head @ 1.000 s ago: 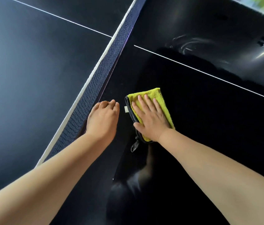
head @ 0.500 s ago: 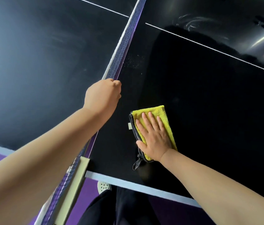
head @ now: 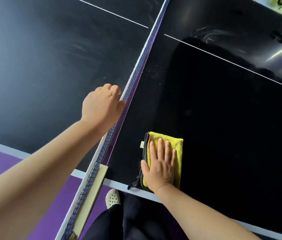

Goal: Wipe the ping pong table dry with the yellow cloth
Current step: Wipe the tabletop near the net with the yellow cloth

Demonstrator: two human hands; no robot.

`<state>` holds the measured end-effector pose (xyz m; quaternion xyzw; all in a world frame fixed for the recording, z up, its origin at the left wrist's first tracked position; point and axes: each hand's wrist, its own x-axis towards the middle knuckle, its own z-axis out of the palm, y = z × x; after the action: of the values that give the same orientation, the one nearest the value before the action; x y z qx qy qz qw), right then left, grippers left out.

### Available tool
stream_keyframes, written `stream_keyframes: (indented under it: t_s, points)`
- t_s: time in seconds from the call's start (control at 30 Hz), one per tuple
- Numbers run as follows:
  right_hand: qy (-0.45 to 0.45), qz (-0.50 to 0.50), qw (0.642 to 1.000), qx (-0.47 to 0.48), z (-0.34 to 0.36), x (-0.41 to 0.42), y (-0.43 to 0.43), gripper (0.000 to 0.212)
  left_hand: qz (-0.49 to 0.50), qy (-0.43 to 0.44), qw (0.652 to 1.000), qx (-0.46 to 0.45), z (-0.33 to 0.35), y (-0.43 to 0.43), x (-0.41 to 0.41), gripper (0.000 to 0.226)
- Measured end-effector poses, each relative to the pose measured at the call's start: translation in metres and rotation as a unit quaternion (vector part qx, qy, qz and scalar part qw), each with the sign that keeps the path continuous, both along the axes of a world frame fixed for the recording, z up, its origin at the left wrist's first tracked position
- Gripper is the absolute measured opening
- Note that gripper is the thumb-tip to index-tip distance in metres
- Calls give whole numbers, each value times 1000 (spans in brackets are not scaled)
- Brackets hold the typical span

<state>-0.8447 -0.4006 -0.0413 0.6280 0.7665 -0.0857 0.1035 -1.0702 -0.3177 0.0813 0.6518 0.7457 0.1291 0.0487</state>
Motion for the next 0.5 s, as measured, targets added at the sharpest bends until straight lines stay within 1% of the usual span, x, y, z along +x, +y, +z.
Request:
stream_keyframes:
  t_s: [0.2, 0.33, 0.5]
  points:
    - [12, -112, 993, 17, -7, -32, 55, 77, 21, -27, 999, -23, -5, 30, 12, 35]
    - [10, -141, 990, -6, -8, -43, 123, 77, 28, -24, 999, -29, -9, 61, 17, 38]
    - [26, -195, 980, 19, -8, -55, 218, 78, 36, -14, 998, -49, -14, 113, 19, 38]
